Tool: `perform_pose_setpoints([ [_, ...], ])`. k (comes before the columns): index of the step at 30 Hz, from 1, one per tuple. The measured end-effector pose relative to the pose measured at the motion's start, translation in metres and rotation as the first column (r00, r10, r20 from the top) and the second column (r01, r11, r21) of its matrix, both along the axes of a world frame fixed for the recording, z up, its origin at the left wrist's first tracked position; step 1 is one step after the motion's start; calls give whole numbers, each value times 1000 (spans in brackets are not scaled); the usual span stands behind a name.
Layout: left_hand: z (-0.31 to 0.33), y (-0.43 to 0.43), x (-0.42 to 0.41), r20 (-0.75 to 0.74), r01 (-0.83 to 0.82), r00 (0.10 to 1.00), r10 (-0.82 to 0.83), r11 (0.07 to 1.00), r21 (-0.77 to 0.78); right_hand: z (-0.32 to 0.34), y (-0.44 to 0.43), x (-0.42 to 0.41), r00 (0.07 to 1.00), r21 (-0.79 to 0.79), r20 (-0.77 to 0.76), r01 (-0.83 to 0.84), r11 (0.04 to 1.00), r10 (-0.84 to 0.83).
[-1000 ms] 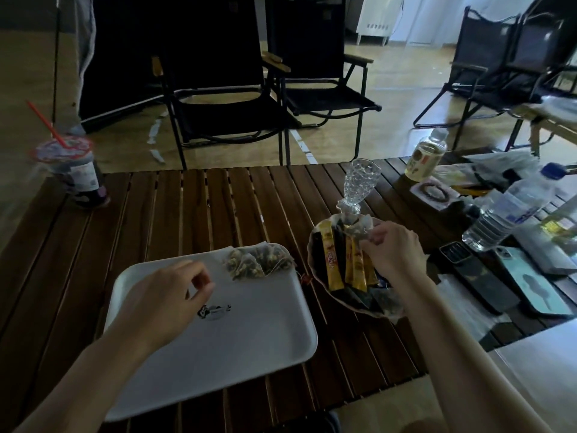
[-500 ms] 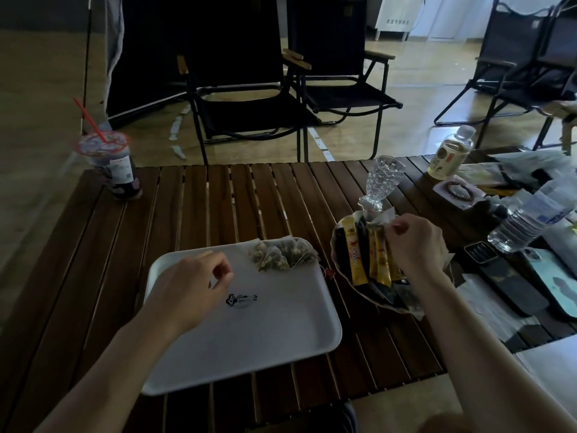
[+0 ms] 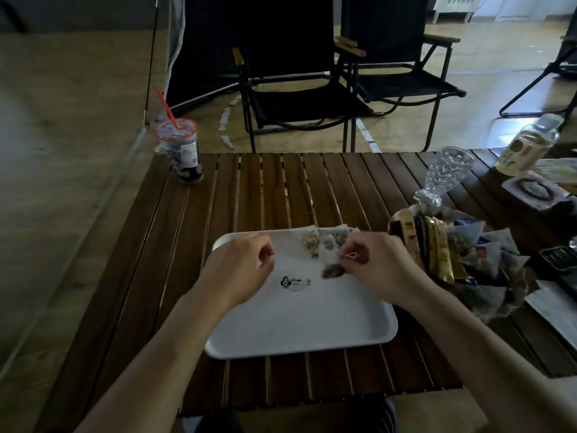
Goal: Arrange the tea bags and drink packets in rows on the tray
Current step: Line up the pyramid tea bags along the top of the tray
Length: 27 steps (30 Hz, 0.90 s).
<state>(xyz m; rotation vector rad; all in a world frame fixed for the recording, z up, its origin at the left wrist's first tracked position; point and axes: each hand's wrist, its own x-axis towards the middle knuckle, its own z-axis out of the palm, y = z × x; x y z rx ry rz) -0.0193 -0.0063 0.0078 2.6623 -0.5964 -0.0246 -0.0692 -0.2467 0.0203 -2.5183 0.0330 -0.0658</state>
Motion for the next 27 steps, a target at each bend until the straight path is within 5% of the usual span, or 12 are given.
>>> perform_pose_setpoints([
  [5,-2,7,0,-32,-9,999,9,1000,19,-13,20,8,995,-32,-45,-92,995,91],
  [17,-8,-26,-7,-330,103,937,-117,993,-59,-14,-42,17,990,-19,-82,112,994,-113],
  [22,-13,-34,-6,-297,144,944,-144,989,-20,-16,-45,17,992,-29,-70,104,994,-106],
  [27,-4,-25,-2,-90,83,992,-90,993,-83,-16,-48,18,994,-19,-60,90,996,-91],
])
